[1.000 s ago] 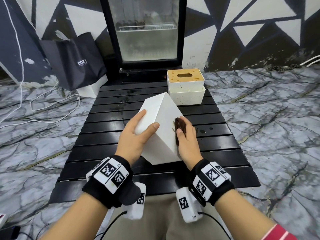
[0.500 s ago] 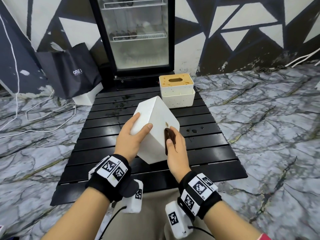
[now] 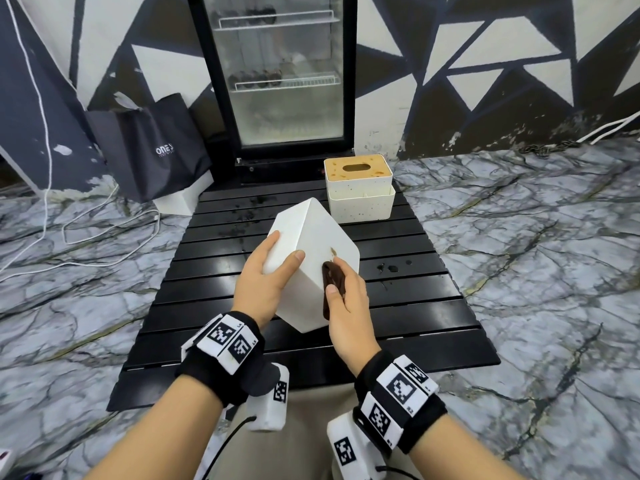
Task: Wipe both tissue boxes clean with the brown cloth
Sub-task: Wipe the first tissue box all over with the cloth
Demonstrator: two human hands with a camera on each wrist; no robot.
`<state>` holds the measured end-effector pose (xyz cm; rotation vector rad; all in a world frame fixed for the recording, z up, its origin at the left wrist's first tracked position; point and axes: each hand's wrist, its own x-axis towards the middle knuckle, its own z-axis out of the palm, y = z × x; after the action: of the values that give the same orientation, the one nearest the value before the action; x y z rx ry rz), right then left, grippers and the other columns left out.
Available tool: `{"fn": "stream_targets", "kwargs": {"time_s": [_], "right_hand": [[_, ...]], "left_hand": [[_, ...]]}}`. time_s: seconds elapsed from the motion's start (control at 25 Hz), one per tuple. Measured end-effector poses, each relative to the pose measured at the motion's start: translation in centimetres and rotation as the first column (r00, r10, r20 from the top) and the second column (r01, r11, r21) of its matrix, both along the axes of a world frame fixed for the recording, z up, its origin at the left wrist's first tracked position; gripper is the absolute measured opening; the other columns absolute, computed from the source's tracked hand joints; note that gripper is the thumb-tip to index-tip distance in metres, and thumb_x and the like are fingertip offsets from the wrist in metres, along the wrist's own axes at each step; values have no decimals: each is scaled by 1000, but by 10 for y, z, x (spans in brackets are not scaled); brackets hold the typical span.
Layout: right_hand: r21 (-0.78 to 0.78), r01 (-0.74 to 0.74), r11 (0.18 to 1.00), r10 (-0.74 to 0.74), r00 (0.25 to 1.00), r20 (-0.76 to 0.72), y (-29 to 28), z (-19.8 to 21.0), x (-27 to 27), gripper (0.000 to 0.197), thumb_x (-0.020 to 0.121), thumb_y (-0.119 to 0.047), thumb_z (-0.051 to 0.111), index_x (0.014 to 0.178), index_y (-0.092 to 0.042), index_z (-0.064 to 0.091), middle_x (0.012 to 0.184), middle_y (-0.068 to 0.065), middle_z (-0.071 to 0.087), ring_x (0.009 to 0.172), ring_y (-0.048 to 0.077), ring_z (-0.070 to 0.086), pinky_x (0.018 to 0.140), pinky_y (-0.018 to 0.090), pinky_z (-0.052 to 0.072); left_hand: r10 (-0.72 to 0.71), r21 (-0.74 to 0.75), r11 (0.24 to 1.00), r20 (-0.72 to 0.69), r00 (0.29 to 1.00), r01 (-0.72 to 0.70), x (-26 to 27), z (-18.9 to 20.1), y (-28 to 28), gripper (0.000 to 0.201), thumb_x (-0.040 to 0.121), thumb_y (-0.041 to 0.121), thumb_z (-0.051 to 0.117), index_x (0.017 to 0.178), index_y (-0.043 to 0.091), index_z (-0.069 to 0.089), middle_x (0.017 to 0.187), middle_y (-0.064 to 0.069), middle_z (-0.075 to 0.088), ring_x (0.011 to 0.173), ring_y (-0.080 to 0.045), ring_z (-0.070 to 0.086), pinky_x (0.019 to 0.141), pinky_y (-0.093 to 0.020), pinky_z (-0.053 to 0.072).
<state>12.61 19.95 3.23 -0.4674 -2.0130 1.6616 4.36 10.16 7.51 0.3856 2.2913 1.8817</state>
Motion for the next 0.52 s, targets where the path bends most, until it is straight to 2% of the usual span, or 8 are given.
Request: {"fn": "stream_targets", "kwargs": {"time_s": [0.12, 0.2, 0.36, 0.52], "right_hand": [[20, -19, 1000, 20, 998, -54, -7, 11, -6, 44, 94, -13, 39, 134, -30, 34, 140, -5, 34, 132, 13, 26, 113, 36, 20], [10, -35, 999, 36, 996, -86, -4, 18, -15, 43, 94, -12, 39, 134, -27, 35, 138, -2, 35, 132, 15, 29, 113, 41, 22], [53, -74, 996, 77, 995, -61, 15, 19, -33, 42, 95, -11, 38, 134, -24, 35, 135, -5, 36, 131, 17, 30, 113, 43, 22], [-4, -23, 1000, 22, 995, -102, 9, 12, -32, 43, 92, -18, 39, 133, -31, 35, 130, -10, 35, 131, 18, 32, 112, 45, 24]], "left_hand": [[-16, -46, 999, -28, 999, 14, 2, 0, 2, 74, 67, 53, 66, 136, 34, 46, 138, 7, 47, 122, -14, 47, 104, -33, 40], [-13, -53, 999, -34, 999, 11, 3, 0, 3, 76, 63, 55, 62, 135, 35, 46, 138, 8, 47, 124, -12, 46, 107, -34, 38], [0, -55, 999, -32, 999, -2, 1, -1, 2, 75, 63, 55, 62, 134, 35, 48, 137, 9, 47, 124, -13, 46, 107, -36, 39], [-6, -48, 999, -29, 1000, 4, 2, -2, 2, 67, 71, 51, 69, 133, 35, 49, 137, 11, 47, 123, -11, 46, 106, -33, 39]]}}
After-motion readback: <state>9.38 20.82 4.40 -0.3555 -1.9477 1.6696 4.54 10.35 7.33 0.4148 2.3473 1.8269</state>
